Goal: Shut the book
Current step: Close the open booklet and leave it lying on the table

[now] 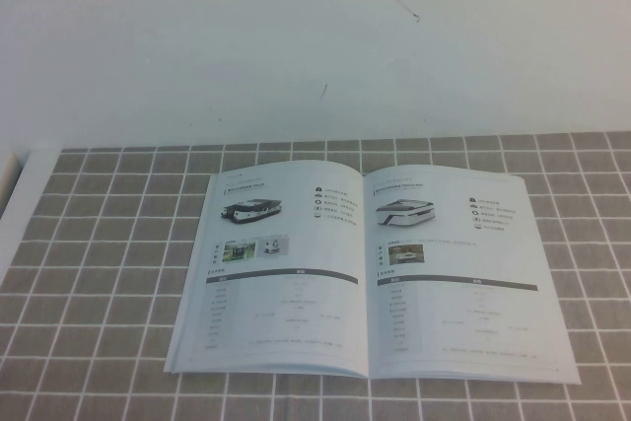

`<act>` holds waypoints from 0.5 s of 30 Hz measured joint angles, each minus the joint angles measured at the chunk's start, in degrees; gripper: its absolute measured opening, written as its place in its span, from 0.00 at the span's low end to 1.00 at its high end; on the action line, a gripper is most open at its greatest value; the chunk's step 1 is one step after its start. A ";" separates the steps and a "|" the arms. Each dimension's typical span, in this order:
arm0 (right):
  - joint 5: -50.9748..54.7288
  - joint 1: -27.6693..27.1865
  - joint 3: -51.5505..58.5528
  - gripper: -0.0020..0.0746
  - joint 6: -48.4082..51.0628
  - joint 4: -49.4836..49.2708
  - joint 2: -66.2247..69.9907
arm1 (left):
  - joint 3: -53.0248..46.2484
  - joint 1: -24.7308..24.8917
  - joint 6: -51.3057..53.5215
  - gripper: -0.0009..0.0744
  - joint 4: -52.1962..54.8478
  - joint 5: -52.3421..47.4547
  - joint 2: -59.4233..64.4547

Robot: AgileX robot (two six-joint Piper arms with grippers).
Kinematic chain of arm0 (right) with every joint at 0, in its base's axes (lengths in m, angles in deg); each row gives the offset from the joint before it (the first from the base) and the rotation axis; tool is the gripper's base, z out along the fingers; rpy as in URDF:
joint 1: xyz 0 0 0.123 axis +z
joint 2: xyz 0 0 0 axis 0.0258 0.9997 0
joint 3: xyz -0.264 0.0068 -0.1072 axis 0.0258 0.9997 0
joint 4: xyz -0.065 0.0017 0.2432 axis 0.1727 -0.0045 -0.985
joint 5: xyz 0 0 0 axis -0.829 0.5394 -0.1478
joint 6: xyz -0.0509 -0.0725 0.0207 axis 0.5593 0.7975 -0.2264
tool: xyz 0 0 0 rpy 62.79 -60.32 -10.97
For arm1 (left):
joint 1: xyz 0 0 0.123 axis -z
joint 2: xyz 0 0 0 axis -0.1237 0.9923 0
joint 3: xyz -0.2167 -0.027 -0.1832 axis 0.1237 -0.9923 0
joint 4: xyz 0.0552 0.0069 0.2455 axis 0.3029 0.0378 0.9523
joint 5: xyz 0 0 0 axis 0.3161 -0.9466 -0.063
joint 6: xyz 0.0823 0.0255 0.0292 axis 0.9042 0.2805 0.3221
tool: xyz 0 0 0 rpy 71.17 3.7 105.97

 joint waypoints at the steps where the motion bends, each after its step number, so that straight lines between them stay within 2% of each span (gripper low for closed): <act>1: 0.00 0.00 0.00 0.02 0.00 0.00 0.00 | 0.00 0.00 0.00 0.01 0.11 0.00 0.00; 9: 0.00 0.00 0.00 0.02 0.00 0.00 0.00 | -0.46 0.00 0.03 0.01 3.35 3.42 0.00; 15: -1.39 0.00 0.13 0.02 0.00 2.09 0.00 | -0.67 0.00 2.12 0.01 7.17 22.98 0.00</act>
